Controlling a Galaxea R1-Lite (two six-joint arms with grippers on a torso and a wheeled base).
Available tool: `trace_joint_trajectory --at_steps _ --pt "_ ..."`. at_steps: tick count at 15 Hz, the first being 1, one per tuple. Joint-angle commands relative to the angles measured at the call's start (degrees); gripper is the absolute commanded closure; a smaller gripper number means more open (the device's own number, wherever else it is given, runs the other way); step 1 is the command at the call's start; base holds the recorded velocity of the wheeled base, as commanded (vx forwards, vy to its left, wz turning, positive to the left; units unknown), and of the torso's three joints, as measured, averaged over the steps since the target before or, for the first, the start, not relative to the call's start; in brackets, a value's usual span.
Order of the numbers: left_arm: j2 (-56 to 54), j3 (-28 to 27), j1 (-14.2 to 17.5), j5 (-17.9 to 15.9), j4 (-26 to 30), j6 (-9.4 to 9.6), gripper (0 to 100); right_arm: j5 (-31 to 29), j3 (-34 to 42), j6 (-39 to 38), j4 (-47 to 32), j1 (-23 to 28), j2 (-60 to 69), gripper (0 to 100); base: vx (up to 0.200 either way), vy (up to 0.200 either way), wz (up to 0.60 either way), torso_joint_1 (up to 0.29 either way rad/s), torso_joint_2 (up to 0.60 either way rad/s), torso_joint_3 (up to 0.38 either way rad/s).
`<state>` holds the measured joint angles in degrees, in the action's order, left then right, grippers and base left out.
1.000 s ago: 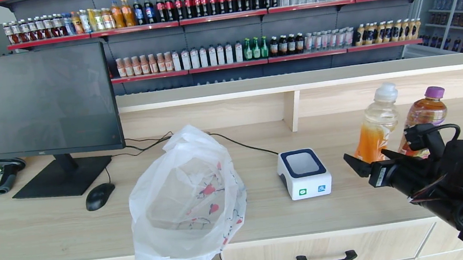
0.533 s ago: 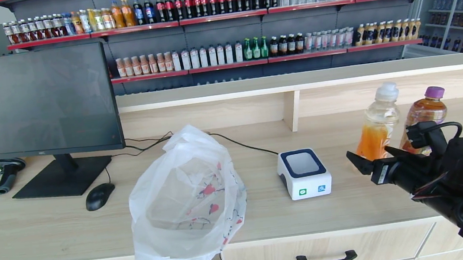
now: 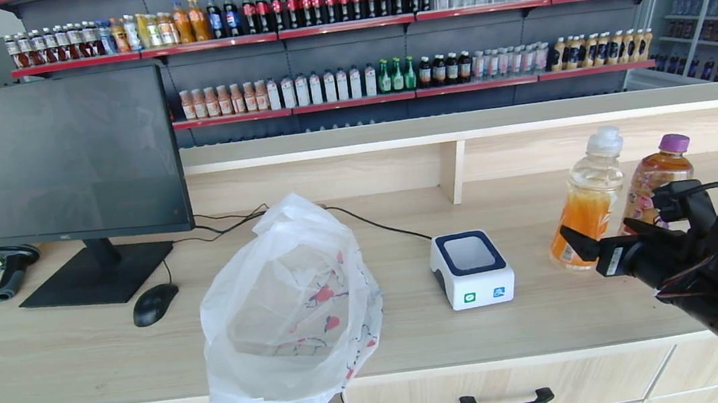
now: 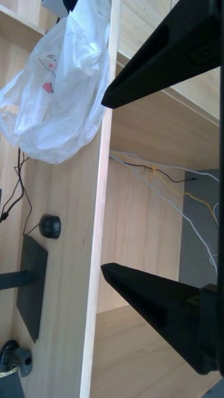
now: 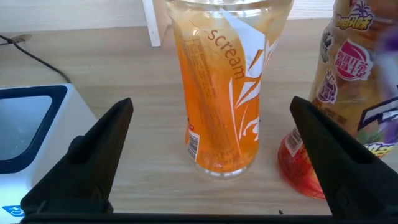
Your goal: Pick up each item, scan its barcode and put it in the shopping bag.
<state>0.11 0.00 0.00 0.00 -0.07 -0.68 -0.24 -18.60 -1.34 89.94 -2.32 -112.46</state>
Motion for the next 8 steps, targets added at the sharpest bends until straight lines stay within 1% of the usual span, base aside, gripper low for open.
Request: trace_joint_trajectory --at_steps 1,5,8 --pt "0.0 0.0 0.0 0.0 0.0 -0.02 0 0.0 -0.4 0.0 0.1 0.1 -0.3 0 0.000 0.000 0.00 0.000 0.00 0.000" --pt "0.0 0.0 0.0 0.0 0.0 -0.02 0 0.0 -1.5 -0.1 0.1 0.2 -2.2 0 0.000 0.000 0.00 0.000 0.00 0.000" --pt "0.0 0.0 0.0 0.0 0.0 -0.02 0 0.1 -3.8 -0.1 0.1 0.1 -3.5 0 0.000 0.000 0.00 0.000 0.00 0.000"
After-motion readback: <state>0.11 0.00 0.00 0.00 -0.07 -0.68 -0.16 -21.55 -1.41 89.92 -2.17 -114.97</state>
